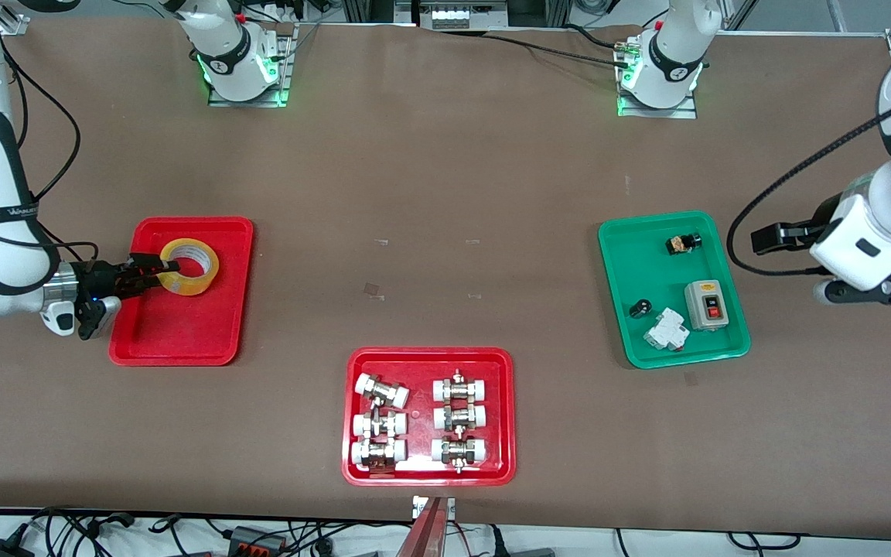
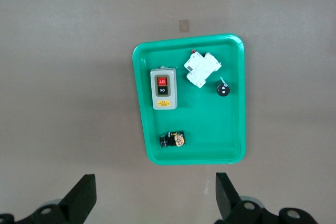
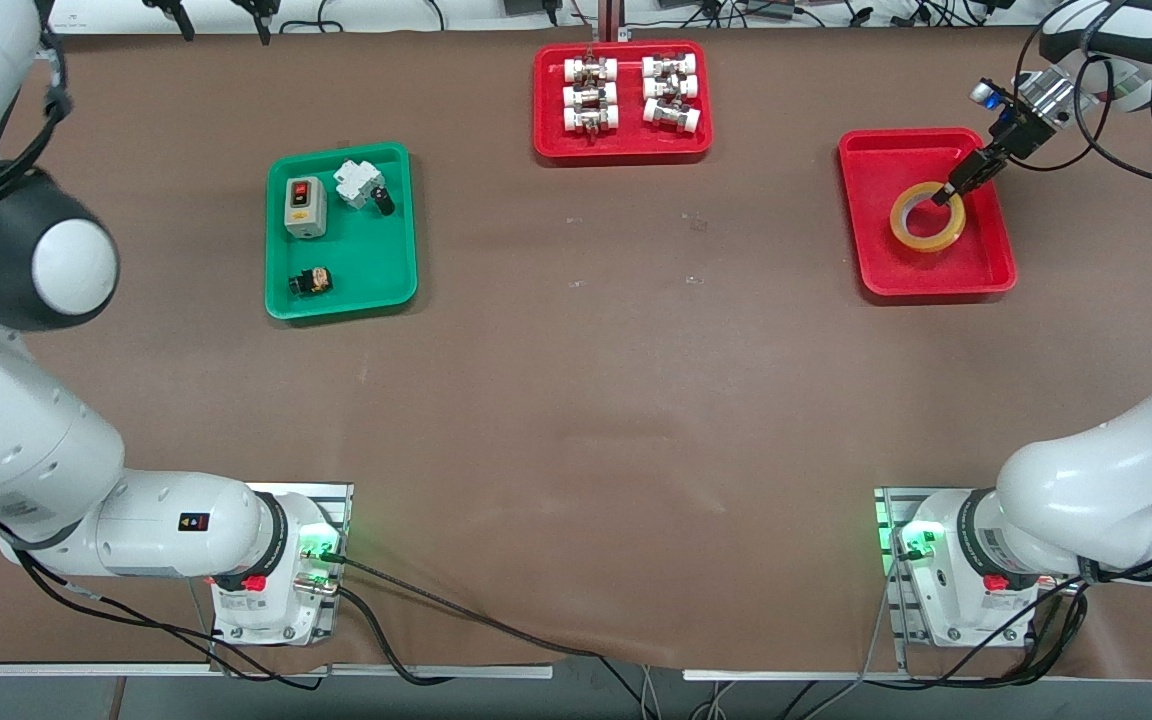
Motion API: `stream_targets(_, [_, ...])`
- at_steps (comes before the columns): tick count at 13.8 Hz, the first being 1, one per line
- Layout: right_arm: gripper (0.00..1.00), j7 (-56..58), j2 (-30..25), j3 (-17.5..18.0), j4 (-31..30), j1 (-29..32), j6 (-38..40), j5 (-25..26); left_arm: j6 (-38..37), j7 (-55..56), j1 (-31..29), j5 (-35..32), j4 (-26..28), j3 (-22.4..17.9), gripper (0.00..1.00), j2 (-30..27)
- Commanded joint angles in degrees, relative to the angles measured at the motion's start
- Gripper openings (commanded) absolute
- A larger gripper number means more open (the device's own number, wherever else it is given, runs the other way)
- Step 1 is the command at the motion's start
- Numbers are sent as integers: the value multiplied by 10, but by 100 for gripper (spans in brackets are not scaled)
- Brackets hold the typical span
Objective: Left arm passes tape to right arm into tray
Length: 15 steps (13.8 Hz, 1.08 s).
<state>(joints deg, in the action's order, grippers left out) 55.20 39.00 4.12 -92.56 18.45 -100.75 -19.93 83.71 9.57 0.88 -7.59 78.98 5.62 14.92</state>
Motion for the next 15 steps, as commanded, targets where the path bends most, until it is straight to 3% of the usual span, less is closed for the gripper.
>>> stream_targets(1, [100, 18, -10, 1, 6, -17, -12, 39, 38, -12, -9, -14, 88, 7, 100, -69])
stream_targets(7, [100, -4, -67, 2, 36, -90, -33, 112, 14, -11, -13, -11, 48, 3, 100, -45])
stream_targets(11, [100, -18, -98, 4, 51, -101, -32, 113, 3, -12, -14, 9, 42, 10, 100, -62])
stream_targets(15, [100, -219, -177, 4, 53, -150, 14, 157, 1, -6, -17, 40, 49, 4, 100, -74])
